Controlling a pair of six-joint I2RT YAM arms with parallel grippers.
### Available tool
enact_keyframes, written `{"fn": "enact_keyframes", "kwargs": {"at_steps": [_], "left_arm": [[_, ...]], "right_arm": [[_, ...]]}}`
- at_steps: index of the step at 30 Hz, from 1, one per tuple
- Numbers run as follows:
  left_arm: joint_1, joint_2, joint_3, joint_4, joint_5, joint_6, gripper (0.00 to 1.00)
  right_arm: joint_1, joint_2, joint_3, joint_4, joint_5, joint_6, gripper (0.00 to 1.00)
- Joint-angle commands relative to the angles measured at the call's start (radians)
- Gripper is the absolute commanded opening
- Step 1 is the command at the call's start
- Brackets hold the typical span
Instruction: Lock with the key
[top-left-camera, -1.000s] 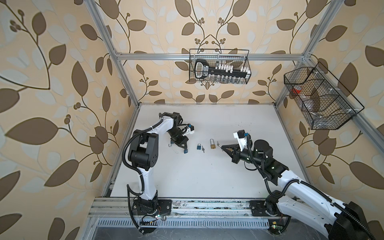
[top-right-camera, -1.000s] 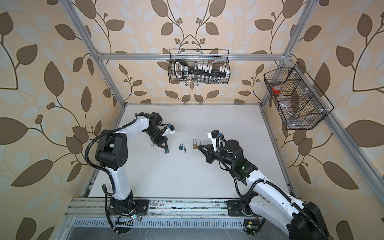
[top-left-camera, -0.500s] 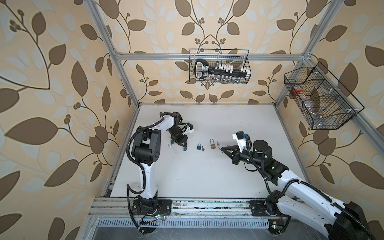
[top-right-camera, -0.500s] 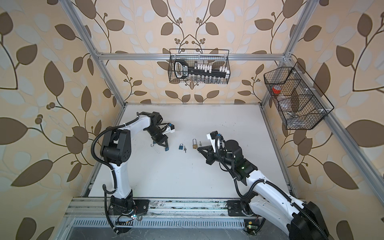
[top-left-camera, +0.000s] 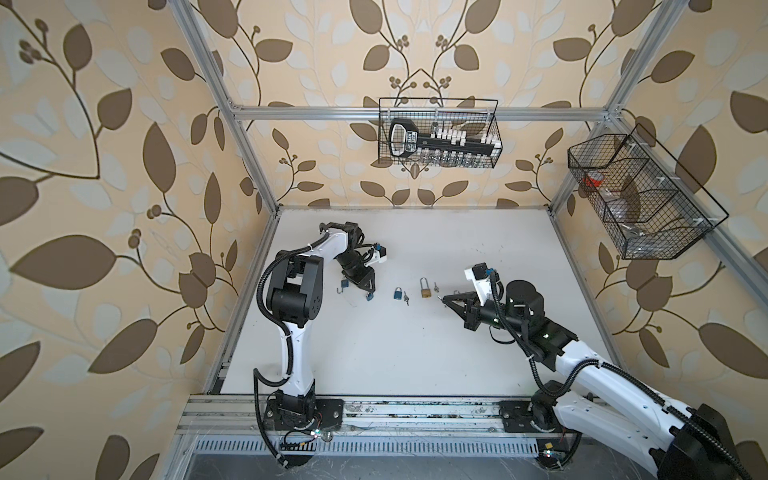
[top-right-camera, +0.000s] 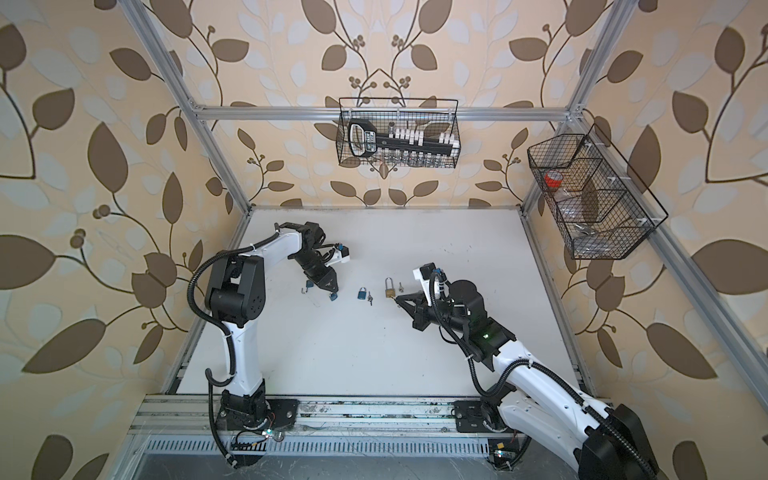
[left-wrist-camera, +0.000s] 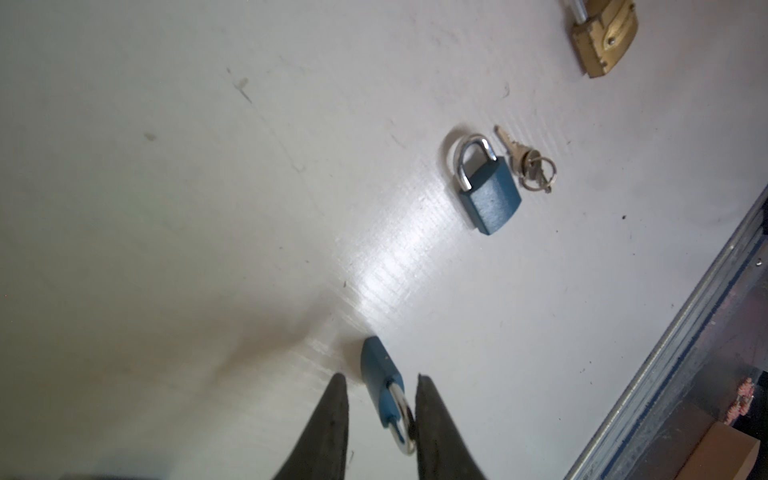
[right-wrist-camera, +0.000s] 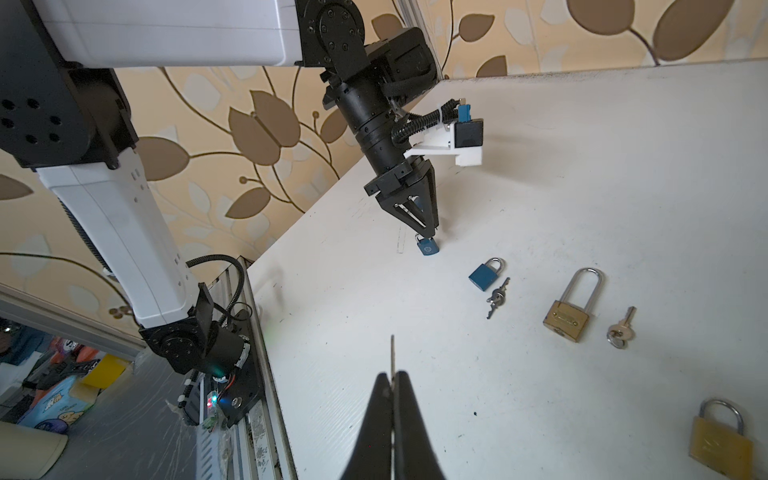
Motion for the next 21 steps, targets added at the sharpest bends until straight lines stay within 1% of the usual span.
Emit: {"fn": "enact_keyframes", "kwargs": {"at_steps": [1,9,14,18,21], "left_arm": [[0.017,0.012,0.037,-0.015,-0.022,0.030,0.32],[0.045,-0.018,0.037,-0.016,-0.019,0.034,0.35],[0.044,-0.079,0.016,0.014,0.038,-0.009,0.44],[0.045,-0.118,-0.064,0.081,-0.024,-0.077,0.43],[0.043,-0.117,-0.089,0.090,-0.042,-0.098,0.42]], "right_arm": [[0.005,-0.015,0.005,-0.017,-0.008,-0.013,0.00],[0.006,-0.001,0.011,-0.017,-0.019,-0.009,0.00],[0.007,0.008,0.018,-0.016,-0.023,-0.011,0.00],[0.009,0.009,0.012,-0.009,-0.022,-0.007,0.00],[0.013,0.013,0.009,-0.003,-0.027,-0.006,0.00]]}}
